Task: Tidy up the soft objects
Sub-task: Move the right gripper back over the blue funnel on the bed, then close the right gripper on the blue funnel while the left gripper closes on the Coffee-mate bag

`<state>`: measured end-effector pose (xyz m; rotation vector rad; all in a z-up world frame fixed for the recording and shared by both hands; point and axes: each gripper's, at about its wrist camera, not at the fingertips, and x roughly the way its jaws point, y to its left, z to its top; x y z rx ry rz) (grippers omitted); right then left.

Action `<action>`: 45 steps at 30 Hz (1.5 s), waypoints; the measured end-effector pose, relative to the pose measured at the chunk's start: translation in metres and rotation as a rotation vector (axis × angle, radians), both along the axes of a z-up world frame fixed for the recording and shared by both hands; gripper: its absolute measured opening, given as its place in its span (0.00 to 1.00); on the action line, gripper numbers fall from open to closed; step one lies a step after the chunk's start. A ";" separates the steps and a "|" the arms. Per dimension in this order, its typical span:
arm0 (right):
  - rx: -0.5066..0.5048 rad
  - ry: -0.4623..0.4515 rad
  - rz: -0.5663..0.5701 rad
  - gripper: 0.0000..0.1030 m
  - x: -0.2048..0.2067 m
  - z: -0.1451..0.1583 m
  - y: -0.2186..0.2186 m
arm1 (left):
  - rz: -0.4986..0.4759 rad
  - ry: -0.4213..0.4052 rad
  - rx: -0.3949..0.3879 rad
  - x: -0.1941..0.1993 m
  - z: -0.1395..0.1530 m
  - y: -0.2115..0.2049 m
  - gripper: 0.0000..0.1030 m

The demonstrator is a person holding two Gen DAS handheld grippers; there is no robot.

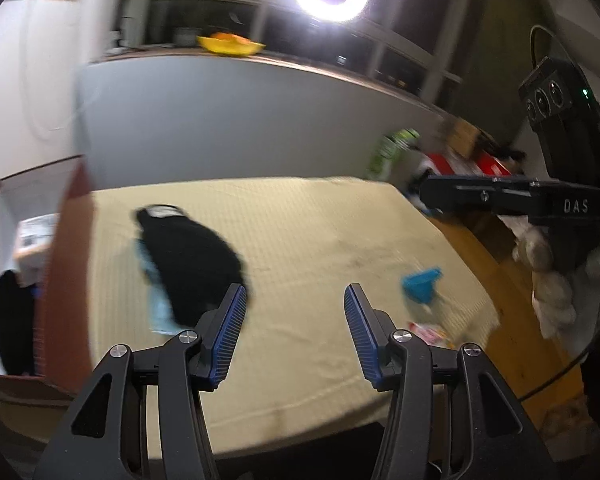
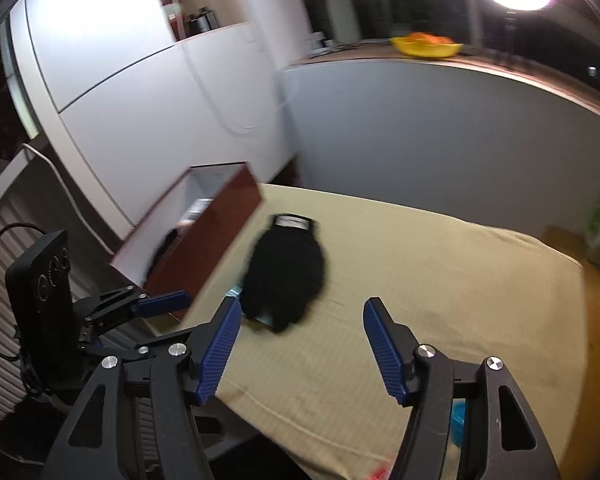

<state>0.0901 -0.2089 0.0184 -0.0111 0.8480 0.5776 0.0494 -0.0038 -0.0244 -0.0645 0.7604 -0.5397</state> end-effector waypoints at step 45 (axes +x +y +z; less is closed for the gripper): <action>0.029 0.245 -0.278 0.66 0.010 -0.159 -0.154 | -0.410 0.064 0.203 -0.027 -0.106 -0.204 0.66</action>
